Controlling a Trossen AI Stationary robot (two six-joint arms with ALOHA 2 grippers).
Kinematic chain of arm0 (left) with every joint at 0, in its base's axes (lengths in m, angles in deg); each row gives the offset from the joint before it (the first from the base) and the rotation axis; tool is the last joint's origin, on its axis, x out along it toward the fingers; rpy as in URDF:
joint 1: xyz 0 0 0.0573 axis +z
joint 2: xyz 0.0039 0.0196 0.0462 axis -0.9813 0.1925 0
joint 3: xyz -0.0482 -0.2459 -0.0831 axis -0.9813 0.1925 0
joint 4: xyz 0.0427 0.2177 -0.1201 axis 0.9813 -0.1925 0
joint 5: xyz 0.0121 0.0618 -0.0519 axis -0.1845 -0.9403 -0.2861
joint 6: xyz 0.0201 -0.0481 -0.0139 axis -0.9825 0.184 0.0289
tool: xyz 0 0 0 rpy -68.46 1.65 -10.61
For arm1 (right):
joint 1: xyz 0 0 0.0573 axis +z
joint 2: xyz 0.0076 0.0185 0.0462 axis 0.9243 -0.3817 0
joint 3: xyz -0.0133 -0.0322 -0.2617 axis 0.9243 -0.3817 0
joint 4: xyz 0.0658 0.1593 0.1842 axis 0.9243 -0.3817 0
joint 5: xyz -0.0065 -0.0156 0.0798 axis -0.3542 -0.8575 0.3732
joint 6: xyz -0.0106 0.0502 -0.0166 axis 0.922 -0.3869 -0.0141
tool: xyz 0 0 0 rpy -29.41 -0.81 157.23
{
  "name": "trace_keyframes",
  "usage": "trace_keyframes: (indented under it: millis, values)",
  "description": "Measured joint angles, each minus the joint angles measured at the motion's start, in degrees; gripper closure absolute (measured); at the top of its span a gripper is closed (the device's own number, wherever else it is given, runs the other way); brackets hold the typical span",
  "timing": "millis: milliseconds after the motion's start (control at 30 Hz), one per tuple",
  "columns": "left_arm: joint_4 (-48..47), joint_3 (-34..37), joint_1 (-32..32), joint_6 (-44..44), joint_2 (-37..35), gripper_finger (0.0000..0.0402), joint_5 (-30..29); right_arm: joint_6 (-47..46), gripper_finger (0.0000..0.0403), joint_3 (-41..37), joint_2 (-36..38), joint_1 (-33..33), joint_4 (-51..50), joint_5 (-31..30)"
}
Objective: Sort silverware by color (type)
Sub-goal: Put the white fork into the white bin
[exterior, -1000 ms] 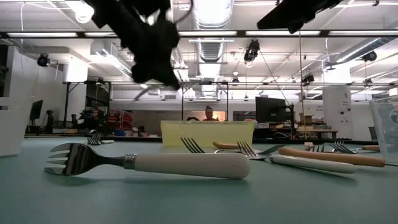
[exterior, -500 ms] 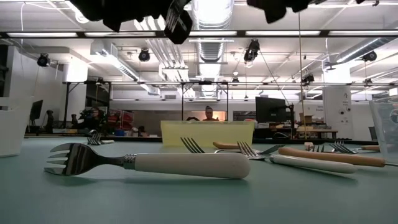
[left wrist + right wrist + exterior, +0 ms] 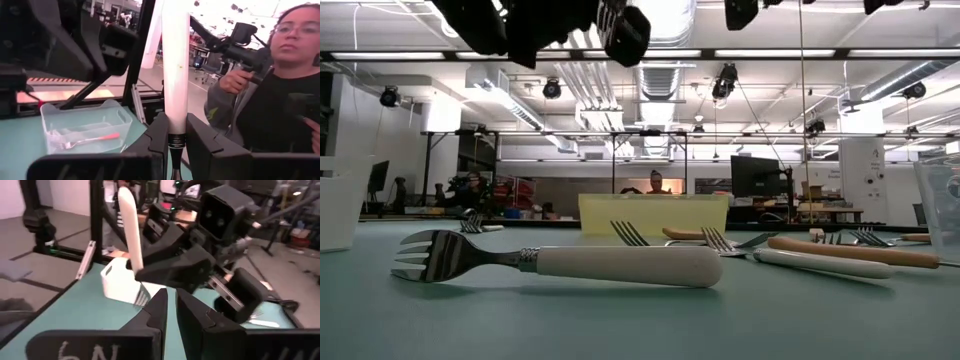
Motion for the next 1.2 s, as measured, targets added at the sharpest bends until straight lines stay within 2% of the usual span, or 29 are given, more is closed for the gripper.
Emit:
trace_keyframes:
  millis: [200,467,633,933,1200]
  values:
    - [0.68,-0.01,0.0,-0.02,1.86,0.0378,0.32,-0.66,0.032,0.0,-0.88,-0.57,0.5,8.97]
    - [5.84,-0.03,0.08,0.04,4.93,0.0378,-1.08,-0.52,0.0217,0.28,-3.05,-0.97,4.39,9.19]
    - [8.32,-0.42,0.2,0.5,6.42,0.0378,-2.02,1.79,0.018,0.7,-4.16,-1.25,4.58,10.29]
    - [8.65,-2.65,0.27,0.42,9.37,0.0378,-2.79,3.25,0.0181,0.87,-5.29,-1.23,7.07,11.78]
    - [9.61,-3.71,0.28,0.42,10.6,0.0378,-1.32,3.4,0.0222,0.87,-5.53,-1.23,8.03,13.35]
